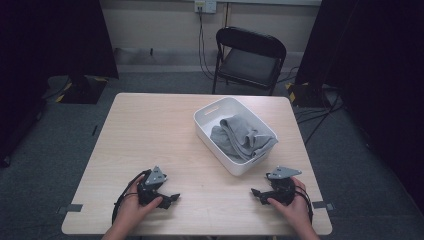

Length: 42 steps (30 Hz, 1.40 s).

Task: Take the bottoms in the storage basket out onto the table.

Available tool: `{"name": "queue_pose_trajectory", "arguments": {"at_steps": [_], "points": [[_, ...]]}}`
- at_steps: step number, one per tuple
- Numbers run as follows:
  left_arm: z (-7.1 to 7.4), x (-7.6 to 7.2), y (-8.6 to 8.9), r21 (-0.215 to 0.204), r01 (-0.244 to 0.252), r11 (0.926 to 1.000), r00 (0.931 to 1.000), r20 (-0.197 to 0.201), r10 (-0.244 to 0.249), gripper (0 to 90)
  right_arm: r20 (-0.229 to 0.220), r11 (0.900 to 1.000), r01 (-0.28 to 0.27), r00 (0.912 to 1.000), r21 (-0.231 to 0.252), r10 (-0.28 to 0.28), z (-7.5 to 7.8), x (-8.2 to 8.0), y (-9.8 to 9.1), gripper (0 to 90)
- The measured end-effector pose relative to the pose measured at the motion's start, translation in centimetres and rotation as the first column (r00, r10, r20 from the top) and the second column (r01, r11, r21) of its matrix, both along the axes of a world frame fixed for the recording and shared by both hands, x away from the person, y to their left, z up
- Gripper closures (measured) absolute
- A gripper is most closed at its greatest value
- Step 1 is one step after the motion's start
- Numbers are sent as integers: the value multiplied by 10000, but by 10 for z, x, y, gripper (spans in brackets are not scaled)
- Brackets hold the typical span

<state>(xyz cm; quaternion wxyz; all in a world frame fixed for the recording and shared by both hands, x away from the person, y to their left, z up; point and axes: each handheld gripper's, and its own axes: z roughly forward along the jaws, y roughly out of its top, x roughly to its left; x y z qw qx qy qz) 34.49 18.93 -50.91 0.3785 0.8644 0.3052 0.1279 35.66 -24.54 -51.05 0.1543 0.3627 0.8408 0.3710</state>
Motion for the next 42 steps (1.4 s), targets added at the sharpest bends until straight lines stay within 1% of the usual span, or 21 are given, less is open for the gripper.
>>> {"name": "queue_pose_trajectory", "arguments": {"at_steps": [11,15,17,18,19,20,21,23,25,28,33,35,36,39,42], "points": [[0,0,0,-7,2,10000,10000,1,-2,126,0,10000,5,10000,-4,-5,0,-1,0,143],[0,0,0,-6,4,10000,10000,1,-4,126,-25,9998,-198,9998,46,198,0,-1,-4,144],[0,0,0,-10,3,10000,10000,-1,-3,126,-133,9996,-197,9997,198,199,1,0,-8,149],[0,0,0,-6,5,10000,10000,2,-5,126,-249,9997,-79,9997,217,85,2,0,-10,149],[0,0,0,-5,4,10000,10000,2,-4,126,-382,9994,-14,9993,340,27,4,1,-12,151],[0,0,0,-1,11,10000,10000,7,-11,126,-380,9992,40,9993,392,-25,6,2,-14,153],[0,0,0,-1,10,10000,10000,8,-10,126,-356,9991,149,9993,403,-135,9,2,-16,152],[0,0,0,-2,9,10000,10000,7,-9,126,-258,9969,211,9995,759,-192,16,3,-18,160],[0,0,0,-1,9,10000,10000,7,-9,126,-185,9962,289,9995,816,-275,26,5,-19,150],[0,0,0,-7,3,10000,10000,2,-3,126,67,9956,118,9999,934,-125,41,9,-17,150],[0,0,0,-8,1,10000,10000,6,-1,126,514,9946,-212,9985,1020,160,76,21,-8,148],[0,0,0,-3,5,10000,10000,6,-5,126,704,9953,-363,9971,895,300,89,27,-4,148],[0,0,0,-6,2,10000,10000,7,-2,126,703,9943,-411,9969,982,342,95,31,-1,147],[0,0,0,7,-10,10000,10000,10,10,126,739,9951,-440,9966,889,374,107,41,7,147],[0,0,0,11,-15,10000,10000,6,15,126,754,9950,-500,9962,868,435,114,52,15,149]]}}
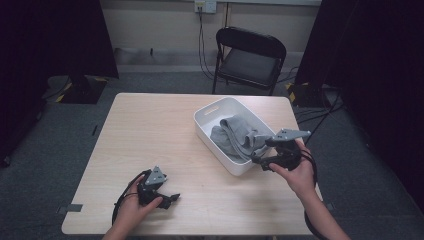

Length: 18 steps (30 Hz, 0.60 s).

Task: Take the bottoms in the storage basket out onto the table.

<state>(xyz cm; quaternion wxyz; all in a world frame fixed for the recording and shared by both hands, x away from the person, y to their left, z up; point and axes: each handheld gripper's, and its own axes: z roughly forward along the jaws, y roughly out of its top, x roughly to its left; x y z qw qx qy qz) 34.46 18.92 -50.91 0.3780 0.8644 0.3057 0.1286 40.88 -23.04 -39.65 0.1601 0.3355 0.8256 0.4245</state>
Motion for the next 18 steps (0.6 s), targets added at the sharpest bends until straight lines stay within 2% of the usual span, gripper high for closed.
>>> {"name": "queue_pose_trajectory", "arguments": {"at_steps": [4,12,14,17,18], "points": [[0,-1,0,-34,-23,10000,10000,-16,23,126,-60,9995,277,9996,-178,-279,4,19,7,148],[0,-1,0,-38,-21,10000,10000,-14,21,126,-270,9975,486,9984,-507,-500,5,58,27,149],[0,-1,0,-29,-14,10000,10000,-14,14,126,-439,9983,429,9980,-397,-446,3,66,34,149],[0,-1,0,-40,-21,10000,10000,-16,21,125,-402,9977,346,9985,-584,-369,2,72,42,151],[0,-1,0,-24,-6,10000,10000,-15,6,125,-490,9973,252,9984,-696,-287,-1,79,51,150]]}}
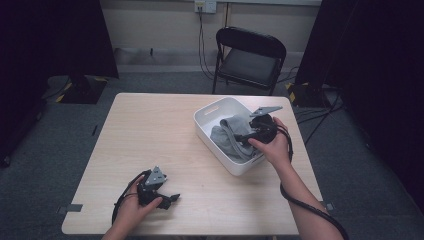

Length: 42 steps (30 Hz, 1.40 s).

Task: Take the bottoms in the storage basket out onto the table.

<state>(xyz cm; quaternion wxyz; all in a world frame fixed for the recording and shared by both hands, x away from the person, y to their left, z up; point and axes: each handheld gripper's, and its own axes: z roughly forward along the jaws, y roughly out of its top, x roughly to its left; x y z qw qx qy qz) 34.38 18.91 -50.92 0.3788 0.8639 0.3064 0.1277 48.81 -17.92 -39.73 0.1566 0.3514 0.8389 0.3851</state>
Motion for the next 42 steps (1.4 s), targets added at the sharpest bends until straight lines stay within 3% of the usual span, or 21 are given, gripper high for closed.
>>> {"name": "queue_pose_trajectory", "arguments": {"at_steps": [9,17,25,33,40,42], "points": [[0,0,0,20,27,10000,10000,20,-27,125,-410,9970,-227,9990,-744,197,-12,25,29,149],[0,0,0,-71,-40,10000,10000,20,40,125,-722,9919,-222,9973,-1250,132,-26,37,45,145],[0,0,0,-77,-41,10000,10000,21,41,125,-883,9916,119,9958,-1290,-234,-35,48,51,149],[0,0,0,19,24,10000,10000,20,-24,125,-1314,9891,346,9899,-1432,-536,-47,50,52,157],[0,0,0,32,26,10000,10000,15,-26,125,-1770,9886,195,9831,-1490,-461,-58,51,54,258],[0,0,0,29,32,10000,10000,23,-32,125,-1844,9874,76,9821,-1584,-372,-60,51,56,323]]}}
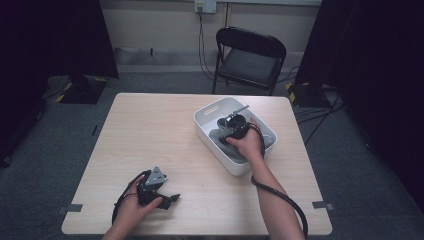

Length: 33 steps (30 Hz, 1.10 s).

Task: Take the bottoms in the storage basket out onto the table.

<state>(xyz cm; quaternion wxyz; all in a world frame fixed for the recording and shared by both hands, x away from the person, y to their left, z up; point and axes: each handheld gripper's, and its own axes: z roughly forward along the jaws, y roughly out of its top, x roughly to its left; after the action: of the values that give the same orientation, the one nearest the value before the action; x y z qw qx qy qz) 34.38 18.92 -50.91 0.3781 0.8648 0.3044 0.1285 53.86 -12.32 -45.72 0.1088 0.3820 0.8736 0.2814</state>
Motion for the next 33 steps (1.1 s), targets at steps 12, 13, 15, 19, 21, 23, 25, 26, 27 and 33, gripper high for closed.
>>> {"name": "queue_pose_trajectory", "arguments": {"at_steps": [12,13,15,19,21,23,25,26,27,33], "points": [[0,0,0,-12,-10,10000,10000,-10,10,125,292,9978,77,9996,-653,-58,-4,-1,4,664],[0,0,0,6,-4,10000,10000,-9,4,125,289,9978,124,9995,-651,-106,-4,-1,4,674],[0,0,0,-18,-20,10000,10000,1,20,125,281,9976,205,9994,-668,-187,-4,-1,4,689],[0,0,0,-28,-49,10000,10000,-28,49,125,264,9980,395,9989,-500,-383,-4,-1,3,706],[0,0,0,-25,-55,10000,10000,-32,55,125,273,9982,380,9990,-464,-368,-3,-1,2,709],[0,-1,0,-85,-94,9999,9999,-40,94,125,285,9981,471,9985,-396,-460,-2,-1,2,712],[0,-1,0,-80,-90,9999,10000,-40,90,124,327,9978,515,9982,-412,-502,0,-1,2,714],[0,-1,0,-81,-94,9999,9999,-38,93,124,407,9972,634,9973,-394,-618,2,-1,2,717],[0,-1,0,-73,-90,9999,10000,-33,90,125,436,9975,627,9972,-341,-611,4,-1,1,718],[0,-1,0,6,-244,9997,9997,44,244,122,910,9958,837,9921,376,-868,23,-3,-9,722]]}}
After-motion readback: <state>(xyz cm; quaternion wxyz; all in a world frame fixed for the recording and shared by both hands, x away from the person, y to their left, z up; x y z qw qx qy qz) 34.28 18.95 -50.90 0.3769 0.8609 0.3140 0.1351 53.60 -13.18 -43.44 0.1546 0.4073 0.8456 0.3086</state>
